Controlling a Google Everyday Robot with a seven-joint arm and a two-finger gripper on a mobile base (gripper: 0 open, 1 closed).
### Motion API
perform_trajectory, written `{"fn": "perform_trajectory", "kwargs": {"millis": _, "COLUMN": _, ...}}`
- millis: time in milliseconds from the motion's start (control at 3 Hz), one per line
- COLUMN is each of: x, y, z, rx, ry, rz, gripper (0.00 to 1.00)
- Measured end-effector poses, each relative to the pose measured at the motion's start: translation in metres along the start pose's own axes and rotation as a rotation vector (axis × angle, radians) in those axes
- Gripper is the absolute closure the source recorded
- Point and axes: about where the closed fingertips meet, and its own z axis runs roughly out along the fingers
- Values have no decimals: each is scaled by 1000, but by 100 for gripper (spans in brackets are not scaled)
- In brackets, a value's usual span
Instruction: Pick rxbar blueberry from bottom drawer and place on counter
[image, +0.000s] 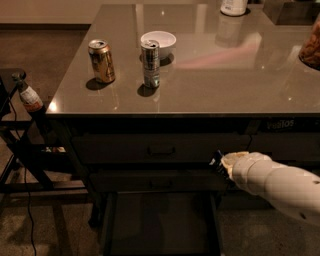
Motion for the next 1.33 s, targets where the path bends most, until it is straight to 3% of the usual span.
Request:
{"fn": "perform_trajectory", "kwargs": {"millis": 667, "x": -26, "y": -55, "z": -58, "rx": 120, "ry": -74, "rz": -48, "gripper": 100}}
{"fn": "perform_trajectory", "kwargs": {"millis": 1000, "x": -22, "y": -59, "z": -61, "rx": 129, "ry": -71, "rz": -41, "gripper": 100}}
{"fn": "perform_trajectory", "kwargs": {"millis": 1333, "x": -36, "y": -65, "z": -66, "rx": 141, "ry": -94, "rz": -44, "gripper": 100}}
